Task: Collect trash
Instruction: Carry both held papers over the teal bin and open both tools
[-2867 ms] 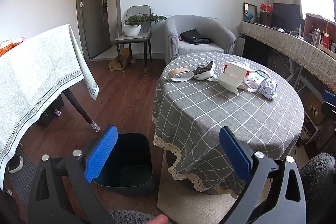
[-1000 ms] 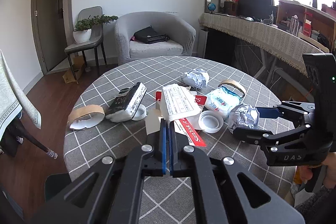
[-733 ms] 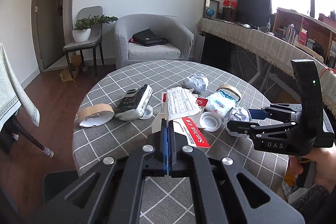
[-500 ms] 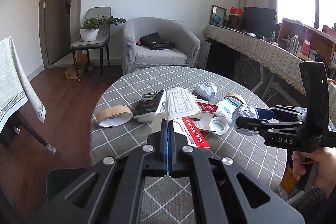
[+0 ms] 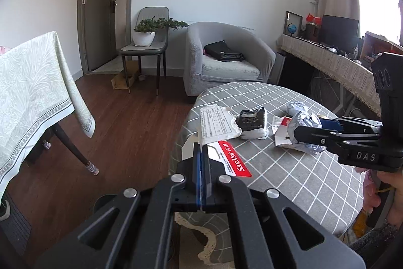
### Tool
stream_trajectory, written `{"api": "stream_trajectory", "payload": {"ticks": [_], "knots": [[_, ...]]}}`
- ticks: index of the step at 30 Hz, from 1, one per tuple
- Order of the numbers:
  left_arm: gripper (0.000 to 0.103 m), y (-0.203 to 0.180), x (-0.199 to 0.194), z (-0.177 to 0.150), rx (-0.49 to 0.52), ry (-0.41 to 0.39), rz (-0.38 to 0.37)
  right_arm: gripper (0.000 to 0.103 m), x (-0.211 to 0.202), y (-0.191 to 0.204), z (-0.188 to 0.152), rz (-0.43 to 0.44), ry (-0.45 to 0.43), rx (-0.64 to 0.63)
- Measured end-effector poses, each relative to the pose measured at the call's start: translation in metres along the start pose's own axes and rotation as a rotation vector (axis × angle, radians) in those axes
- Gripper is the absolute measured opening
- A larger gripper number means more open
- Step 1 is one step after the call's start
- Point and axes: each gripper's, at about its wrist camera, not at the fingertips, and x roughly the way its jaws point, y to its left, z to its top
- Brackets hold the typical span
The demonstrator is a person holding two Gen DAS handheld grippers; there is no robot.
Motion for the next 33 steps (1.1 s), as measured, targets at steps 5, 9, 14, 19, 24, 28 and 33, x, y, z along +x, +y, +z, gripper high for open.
{"api": "stream_trajectory", "payload": {"ticks": [5,9,14,19,24,28,33], "knots": [[0.001,0.038,0.010,-0.020,-0.034,0.061,0.077,0.045,0.017,0.033,0.011,0.059,0.006,-0.031],[0.001,0.066,0.020,-0.037,-0.063,0.125,0.102,0.045,0.032,0.062,0.014,0.111,0.022,-0.053],[0.001,0.104,0.039,-0.063,-0.137,0.231,0.114,0.045,0.054,0.096,0.014,0.146,0.062,-0.098],[0.001,0.129,0.061,-0.088,-0.201,0.347,0.125,0.045,0.076,0.115,0.013,0.178,0.102,-0.099],[0.001,0.147,0.075,-0.113,-0.217,0.456,0.164,0.045,0.100,0.128,0.009,0.182,0.160,-0.090],[0.001,0.162,0.083,-0.126,-0.218,0.519,0.178,0.045,0.117,0.137,0.005,0.190,0.196,-0.079],[0.017,0.175,0.079,-0.139,-0.220,0.532,0.178,0.045,0.138,0.148,-0.002,0.182,0.244,-0.081]]}}
